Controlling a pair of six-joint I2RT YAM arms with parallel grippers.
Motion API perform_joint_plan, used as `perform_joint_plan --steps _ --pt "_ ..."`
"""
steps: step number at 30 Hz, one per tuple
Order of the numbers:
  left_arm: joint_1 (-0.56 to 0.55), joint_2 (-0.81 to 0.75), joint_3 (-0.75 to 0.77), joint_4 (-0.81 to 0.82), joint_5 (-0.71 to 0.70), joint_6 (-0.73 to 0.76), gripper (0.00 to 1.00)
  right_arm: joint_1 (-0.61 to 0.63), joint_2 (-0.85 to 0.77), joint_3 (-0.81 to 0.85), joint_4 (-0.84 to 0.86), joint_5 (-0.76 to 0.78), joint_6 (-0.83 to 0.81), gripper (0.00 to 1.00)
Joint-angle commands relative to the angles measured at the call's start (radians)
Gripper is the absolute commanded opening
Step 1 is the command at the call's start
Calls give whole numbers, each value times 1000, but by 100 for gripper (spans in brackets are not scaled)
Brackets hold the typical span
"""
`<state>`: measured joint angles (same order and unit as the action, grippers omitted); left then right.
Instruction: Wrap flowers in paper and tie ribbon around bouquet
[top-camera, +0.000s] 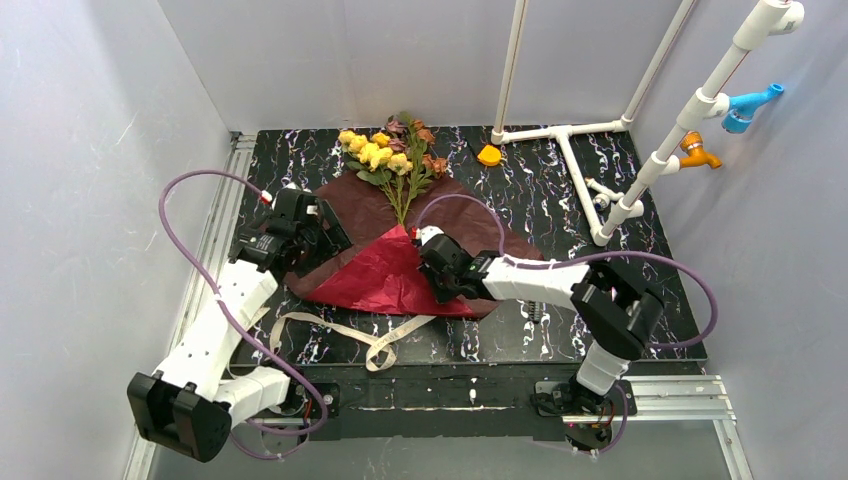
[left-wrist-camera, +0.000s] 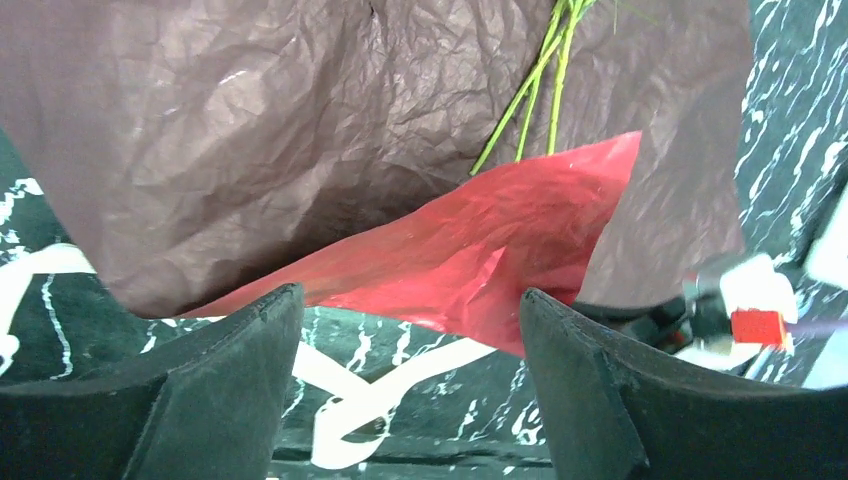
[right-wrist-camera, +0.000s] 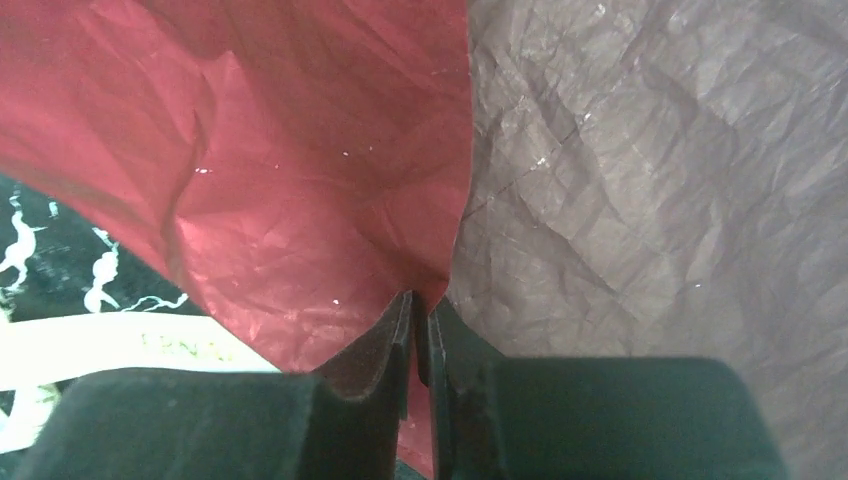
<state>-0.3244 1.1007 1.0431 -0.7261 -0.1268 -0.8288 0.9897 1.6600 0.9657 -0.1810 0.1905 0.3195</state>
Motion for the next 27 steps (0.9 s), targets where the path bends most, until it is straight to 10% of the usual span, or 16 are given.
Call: perform_joint_plan --steps 1,6,18,27 --pt "-7 -72 -3 -52 45 172 75 3 57 71 -107 85 79 20" --pt "-60 47 -162 80 264 184 64 1 89 160 -200 87 136 60" --pt "-62 307 -235 213 156 249 56 5 -17 187 -242 -52 156 95" --pt "-62 388 -251 275 198 281 52 19 -81 255 -240 -123 176 91"
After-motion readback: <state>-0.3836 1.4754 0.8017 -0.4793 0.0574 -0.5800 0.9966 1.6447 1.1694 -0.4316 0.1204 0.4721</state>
